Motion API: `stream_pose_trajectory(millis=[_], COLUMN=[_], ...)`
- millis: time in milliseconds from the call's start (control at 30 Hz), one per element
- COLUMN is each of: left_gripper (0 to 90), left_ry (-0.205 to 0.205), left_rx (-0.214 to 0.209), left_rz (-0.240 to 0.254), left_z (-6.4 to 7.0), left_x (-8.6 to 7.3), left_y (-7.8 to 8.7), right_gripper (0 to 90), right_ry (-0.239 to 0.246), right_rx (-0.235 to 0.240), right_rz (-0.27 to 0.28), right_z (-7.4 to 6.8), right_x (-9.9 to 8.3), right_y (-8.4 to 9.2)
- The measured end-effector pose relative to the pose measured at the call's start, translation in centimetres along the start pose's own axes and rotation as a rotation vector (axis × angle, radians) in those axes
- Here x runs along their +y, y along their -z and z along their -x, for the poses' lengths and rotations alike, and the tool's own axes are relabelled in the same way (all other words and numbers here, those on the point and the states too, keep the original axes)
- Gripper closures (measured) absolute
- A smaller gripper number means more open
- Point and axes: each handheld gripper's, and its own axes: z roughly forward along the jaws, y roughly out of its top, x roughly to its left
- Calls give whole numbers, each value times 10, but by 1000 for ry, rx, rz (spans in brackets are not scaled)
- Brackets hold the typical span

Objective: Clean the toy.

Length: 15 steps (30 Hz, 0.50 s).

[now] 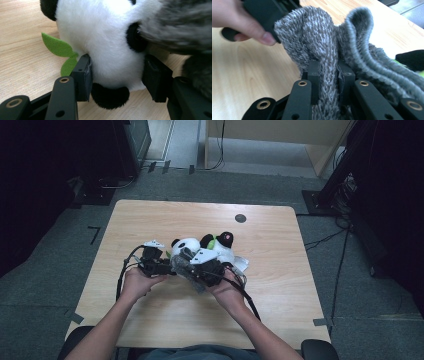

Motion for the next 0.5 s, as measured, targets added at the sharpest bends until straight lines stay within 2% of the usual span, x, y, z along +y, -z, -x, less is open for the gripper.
stream_pose_trajectory(millis=[133, 200, 500], left_gripper=[473, 477, 497], left_ry=[-2, -3, -8], left_rx=[4, 5, 5], left_rz=[-3, -4, -8], left_z=[0, 0, -1], left_x=[0, 0, 1], left_y=[0, 0, 0], right_gripper=[765, 767, 774], right_ry=[5, 23, 35], right_rx=[-18, -28, -17], right_rz=[-13, -13, -33], right_z=[-1, -1, 1], right_x=[-3, -6, -18], right_y=[-12, -14, -11])
